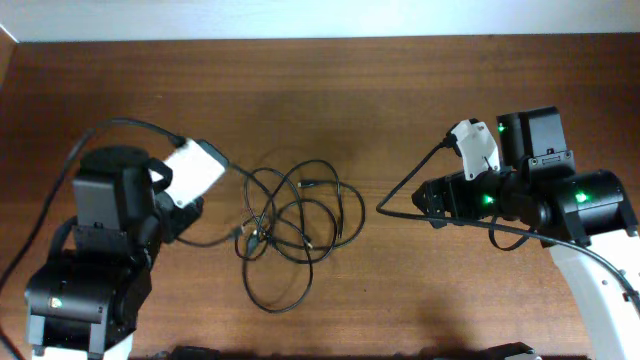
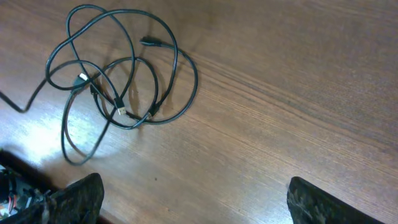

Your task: Untangle cables

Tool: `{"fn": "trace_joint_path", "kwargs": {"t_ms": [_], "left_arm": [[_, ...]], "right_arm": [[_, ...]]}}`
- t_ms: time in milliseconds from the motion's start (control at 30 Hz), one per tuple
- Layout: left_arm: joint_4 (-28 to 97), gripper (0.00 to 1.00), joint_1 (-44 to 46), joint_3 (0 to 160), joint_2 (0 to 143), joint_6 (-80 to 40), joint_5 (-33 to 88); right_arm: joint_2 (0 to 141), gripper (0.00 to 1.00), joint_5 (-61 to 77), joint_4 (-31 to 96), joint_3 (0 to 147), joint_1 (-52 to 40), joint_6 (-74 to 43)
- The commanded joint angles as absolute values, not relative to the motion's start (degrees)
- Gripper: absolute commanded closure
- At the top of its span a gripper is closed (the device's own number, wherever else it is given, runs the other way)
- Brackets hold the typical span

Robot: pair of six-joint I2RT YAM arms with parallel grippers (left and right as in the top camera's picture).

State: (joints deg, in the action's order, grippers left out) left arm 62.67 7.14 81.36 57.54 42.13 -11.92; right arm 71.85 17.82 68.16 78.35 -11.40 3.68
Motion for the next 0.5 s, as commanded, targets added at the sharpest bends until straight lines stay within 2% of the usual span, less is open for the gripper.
{"fn": "trace_joint_path", "kwargs": {"t_ms": [0, 200, 367, 467], "left_arm": [[59.0, 1.00, 6.9, 82.1, 57.3, 30.7, -26.0], [53.5, 1.00, 4.9, 82.1, 57.3, 14.6, -39.9], [52.9, 1.00, -2.3, 82.1, 57.4, -1.5, -40.3], [52.9, 1.00, -6.7, 82.1, 57.7, -3.5, -40.3]], "right_arm": [[71.8, 0.07, 17.3, 68.2, 79.0, -11.2, 4.3], [71.8, 0.07, 17.3, 68.2, 79.0, -11.2, 4.3], [71.8, 0.07, 17.3, 68.2, 79.0, -11.2, 4.3], [71.8, 0.07, 17.3, 68.2, 79.0, -11.2, 4.3]]}}
